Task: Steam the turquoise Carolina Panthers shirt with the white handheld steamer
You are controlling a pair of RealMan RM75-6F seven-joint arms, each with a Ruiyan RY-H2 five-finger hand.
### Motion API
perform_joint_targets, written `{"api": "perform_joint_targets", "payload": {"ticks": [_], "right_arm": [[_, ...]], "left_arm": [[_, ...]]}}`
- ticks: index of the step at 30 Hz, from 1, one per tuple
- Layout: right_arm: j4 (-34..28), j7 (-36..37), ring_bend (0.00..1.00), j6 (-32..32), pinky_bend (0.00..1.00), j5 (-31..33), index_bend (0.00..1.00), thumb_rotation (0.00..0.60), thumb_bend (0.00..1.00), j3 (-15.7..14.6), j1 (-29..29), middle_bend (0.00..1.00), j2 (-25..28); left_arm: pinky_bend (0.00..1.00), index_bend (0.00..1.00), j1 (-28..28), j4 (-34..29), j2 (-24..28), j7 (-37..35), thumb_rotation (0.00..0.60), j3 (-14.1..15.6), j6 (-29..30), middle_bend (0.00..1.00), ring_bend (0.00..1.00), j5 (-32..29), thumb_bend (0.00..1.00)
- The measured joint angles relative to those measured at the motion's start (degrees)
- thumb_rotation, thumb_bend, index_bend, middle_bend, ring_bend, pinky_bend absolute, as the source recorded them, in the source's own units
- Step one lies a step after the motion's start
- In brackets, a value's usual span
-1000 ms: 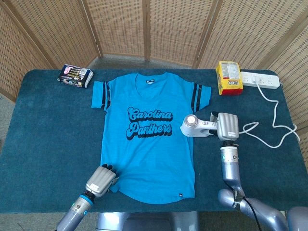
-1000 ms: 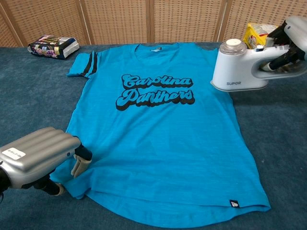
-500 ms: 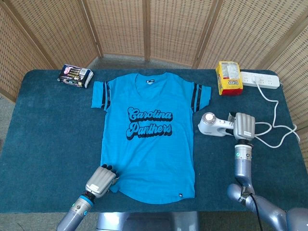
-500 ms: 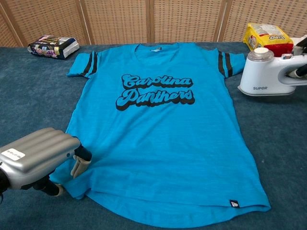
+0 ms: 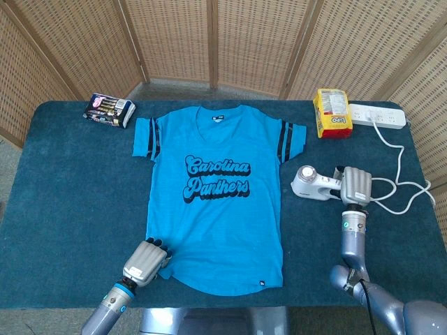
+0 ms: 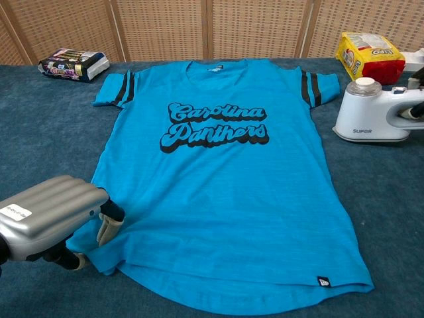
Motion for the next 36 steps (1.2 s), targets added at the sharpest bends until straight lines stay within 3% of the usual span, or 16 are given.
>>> {"api": "perform_joint_targets", "payload": {"ticks": [14, 24, 28, 36], "right_arm": [[-2.3, -0.6, 0.35, -2.3, 0.31, -0.6, 0.4, 0.6, 0.25, -1.8, -1.0, 0.4, 2.5], [-2.6, -0.2, 0.23, -1.0, 0.18, -2.3, 0.24, 0.599, 0.23, -3.0, -1.7, 0.31, 3.2], [-2.9, -0.1, 0.2, -0.6, 0.14, -3.2, 0.18, 0.55, 0.2, -3.8, -2.2, 0.27, 3.7], [-5.6, -1.1, 0.16, -0.1, 0.11, -3.4, 0.11, 0.519, 0.19, -4.4, -3.5, 0.22, 5.5]], "left_arm": [[0.39, 0.63, 0.0, 0.0, -0.2, 0.1, 0.596, 0.0, 0.0, 0.56, 0.39, 0.2, 0.31], [0.39, 0.63, 0.0, -0.1, -0.3, 0.2, 0.598, 0.1, 0.1, 0.56, 0.39, 0.4, 0.31], [0.39, 0.63, 0.1, -0.1, -0.3, 0.3, 0.599, 0.2, 0.2, 0.56, 0.39, 0.5, 0.31], [0.39, 0.63, 0.2, -0.3, -0.4, 0.4, 0.598, 0.3, 0.4, 0.56, 0.39, 0.7, 0.31]]}}
